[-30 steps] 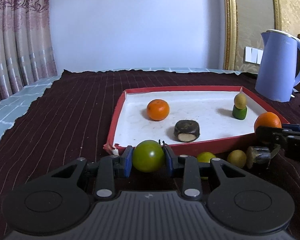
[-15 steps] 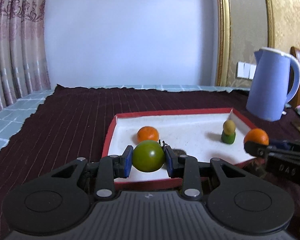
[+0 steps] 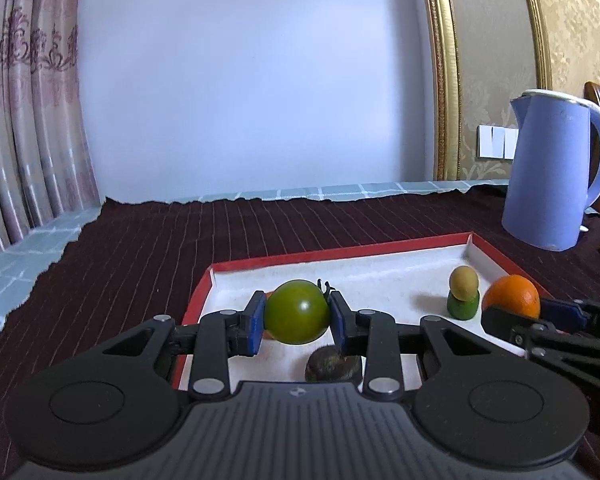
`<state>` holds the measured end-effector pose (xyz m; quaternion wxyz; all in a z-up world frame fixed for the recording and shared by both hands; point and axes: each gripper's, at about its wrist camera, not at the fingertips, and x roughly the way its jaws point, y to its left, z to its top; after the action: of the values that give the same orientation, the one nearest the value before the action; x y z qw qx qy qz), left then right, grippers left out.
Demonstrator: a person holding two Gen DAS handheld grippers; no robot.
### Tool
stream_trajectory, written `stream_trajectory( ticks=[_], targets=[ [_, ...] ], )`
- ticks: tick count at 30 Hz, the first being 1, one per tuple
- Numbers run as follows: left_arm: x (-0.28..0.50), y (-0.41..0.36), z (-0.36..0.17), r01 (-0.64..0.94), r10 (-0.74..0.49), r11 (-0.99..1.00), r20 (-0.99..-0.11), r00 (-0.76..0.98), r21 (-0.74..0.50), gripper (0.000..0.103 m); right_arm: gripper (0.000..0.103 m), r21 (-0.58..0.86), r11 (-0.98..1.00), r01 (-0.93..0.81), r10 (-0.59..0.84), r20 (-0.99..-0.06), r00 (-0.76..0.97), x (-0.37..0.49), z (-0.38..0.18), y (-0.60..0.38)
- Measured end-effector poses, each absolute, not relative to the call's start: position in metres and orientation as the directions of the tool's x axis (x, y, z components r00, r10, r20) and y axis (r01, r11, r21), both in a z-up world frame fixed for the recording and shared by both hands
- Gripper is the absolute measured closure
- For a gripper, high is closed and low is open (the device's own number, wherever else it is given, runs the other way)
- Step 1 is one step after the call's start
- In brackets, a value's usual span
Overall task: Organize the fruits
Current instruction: 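Carry the green tomato with the left tool over the tray while the right tool carries the orange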
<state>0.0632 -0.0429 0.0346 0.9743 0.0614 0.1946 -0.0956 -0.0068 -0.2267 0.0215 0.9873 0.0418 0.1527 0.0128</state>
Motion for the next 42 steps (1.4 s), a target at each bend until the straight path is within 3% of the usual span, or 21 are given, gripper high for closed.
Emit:
stream_trajectory(
  ticks=[21,42],
  targets=[
    [0.087,-0.046,0.03,0.139,-0.071,0.982,-0.435,0.898,0.125,0.071,0.07,0.061,0.998,-0.002,0.02,-0.302,0.953,0.001,0.024,-0.221],
    [0.125,-0.054,0.041,0.127,-0.074,0.987,-0.426,0.902,0.098,0.071,0.07,0.009,0.999,-0.033,0.034,-0.27,0.962,0.039,0.051,-0.214]
  ],
)
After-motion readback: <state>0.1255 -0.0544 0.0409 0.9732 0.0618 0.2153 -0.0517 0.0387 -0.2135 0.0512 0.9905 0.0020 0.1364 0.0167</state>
